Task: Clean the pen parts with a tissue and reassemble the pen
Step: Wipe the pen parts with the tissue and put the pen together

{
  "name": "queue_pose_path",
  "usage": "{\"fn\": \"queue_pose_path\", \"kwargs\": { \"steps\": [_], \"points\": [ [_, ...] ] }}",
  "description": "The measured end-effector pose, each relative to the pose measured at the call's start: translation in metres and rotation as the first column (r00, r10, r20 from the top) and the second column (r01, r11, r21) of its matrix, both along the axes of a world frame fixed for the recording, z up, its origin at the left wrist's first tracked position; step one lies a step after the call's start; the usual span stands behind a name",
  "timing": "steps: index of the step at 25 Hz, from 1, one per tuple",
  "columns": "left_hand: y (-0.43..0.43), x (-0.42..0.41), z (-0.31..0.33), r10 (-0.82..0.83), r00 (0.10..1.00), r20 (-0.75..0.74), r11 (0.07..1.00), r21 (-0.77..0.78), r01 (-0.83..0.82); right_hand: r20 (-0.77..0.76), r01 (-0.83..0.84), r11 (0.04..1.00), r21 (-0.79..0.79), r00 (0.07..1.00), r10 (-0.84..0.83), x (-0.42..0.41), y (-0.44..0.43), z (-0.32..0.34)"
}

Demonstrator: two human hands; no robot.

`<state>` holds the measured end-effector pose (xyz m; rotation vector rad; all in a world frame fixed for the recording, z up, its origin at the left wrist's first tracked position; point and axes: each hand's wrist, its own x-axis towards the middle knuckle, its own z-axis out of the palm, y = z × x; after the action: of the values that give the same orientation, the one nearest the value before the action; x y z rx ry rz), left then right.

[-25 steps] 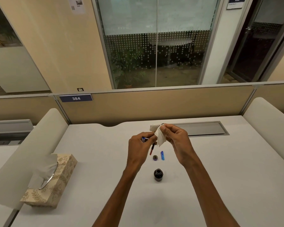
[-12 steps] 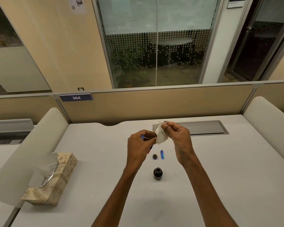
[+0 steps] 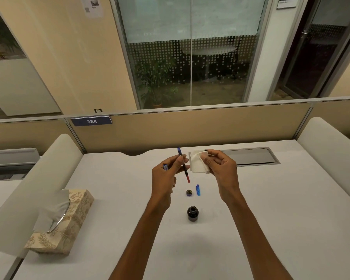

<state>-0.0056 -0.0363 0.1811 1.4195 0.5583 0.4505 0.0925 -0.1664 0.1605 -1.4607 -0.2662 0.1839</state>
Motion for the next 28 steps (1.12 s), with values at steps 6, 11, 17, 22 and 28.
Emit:
{"fn": "queue_pose_path", "kwargs": {
  "steps": [6,11,17,22,28],
  "points": [
    [0.009,0.005,-0.002,-0.093,0.989,0.113,0.933,-0.337,0.126,-0.075,-0.052,0.997,0.059,0.996,0.056,0.004,0.0,0.001],
    [0.009,0.016,-0.005,-0.177,0.971,0.163,0.83,-0.505,0.237,-0.142,-0.178,0.982,0.064,0.972,0.186,-0.009,0.01,0.003],
    [0.005,0.017,-0.006,-0.201,0.966,0.16,0.876,-0.413,0.251,-0.111,-0.097,0.994,0.059,0.988,0.103,-0.02,0.026,-0.002],
    [0.009,0.015,-0.001,-0.081,0.973,0.214,0.886,-0.431,0.169,-0.072,-0.209,0.963,0.17,0.972,0.224,-0.031,0.025,-0.002],
    [0.015,0.017,0.001,0.11,0.941,0.32,0.828,-0.553,0.091,-0.088,-0.199,0.97,0.136,0.973,0.212,-0.044,0.025,-0.016]
  ]
}}
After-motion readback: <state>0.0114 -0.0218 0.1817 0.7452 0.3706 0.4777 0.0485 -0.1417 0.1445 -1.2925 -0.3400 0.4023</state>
